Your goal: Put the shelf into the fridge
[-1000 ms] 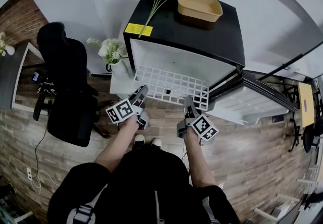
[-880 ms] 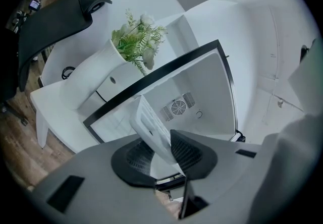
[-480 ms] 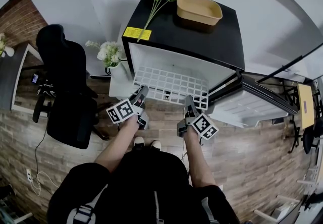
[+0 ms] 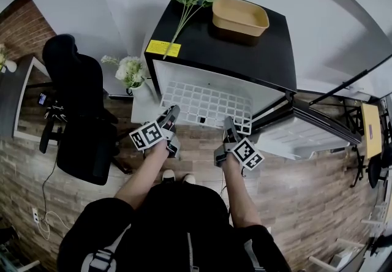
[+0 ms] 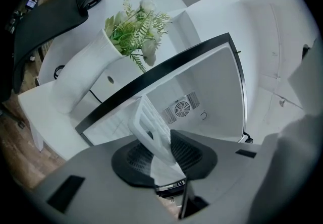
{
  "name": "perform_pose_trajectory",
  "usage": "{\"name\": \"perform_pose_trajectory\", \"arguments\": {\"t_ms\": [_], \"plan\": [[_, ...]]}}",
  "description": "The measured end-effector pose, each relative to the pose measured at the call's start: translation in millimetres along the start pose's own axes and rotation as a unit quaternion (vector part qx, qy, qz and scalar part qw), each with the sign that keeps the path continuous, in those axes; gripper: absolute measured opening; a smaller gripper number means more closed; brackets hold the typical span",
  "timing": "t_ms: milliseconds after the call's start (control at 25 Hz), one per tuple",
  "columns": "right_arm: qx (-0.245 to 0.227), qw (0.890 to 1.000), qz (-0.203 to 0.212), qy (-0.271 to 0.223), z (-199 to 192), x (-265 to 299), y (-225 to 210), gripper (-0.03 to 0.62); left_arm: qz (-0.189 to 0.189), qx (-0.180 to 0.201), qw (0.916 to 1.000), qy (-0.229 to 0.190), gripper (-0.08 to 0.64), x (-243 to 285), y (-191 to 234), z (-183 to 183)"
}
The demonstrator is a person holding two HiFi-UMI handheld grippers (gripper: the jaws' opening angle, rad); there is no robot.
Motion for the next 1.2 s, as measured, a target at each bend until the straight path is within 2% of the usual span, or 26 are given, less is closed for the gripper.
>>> {"name": "perform_pose_trajectory", "arguments": {"t_ms": [400, 640, 920, 1120, 1200], "plan": [[0.007, 1.0, 0.001, -0.007, 0.5, 7.6, -4.1, 0.146, -0.006, 0.006, 1.0, 0.005, 0.103, 9.7, 3.5, -0.1], [0.003, 1.0, 0.018, -0.004, -4.5, 1.8, 2.0, 0.146, -0.01, 0.013, 0.9998, 0.008, 0.11, 6.0, 1.6, -0.3], [0.0, 0.999, 0.036, 0.001, -12.4, -12.7, 7.7, 0.149, -0.033, 0.033, 0.9988, 0.016, 0.129, -10.2, -10.6, -13.1], [-0.005, 0.999, 0.05, 0.016, -18.8, -21.0, 7.3, 0.141, -0.012, 0.059, 0.9981, 0.011, 0.126, -17.5, -1.4, -15.1], [-0.006, 0.998, 0.055, 0.034, -24.6, -21.7, 1.5, 0.138, -0.011, 0.056, 0.9984, 0.006, 0.126, -19.2, -4.5, -16.2]]}}
Point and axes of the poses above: the fingertips, and each gripper's own axes: x forward along the fingers, y to its left, z out of its top, the point moved 2 cm from there along -x, backward along the fingers, and after that the axes turned 8 degrees about -y, right-handed, at the moved point
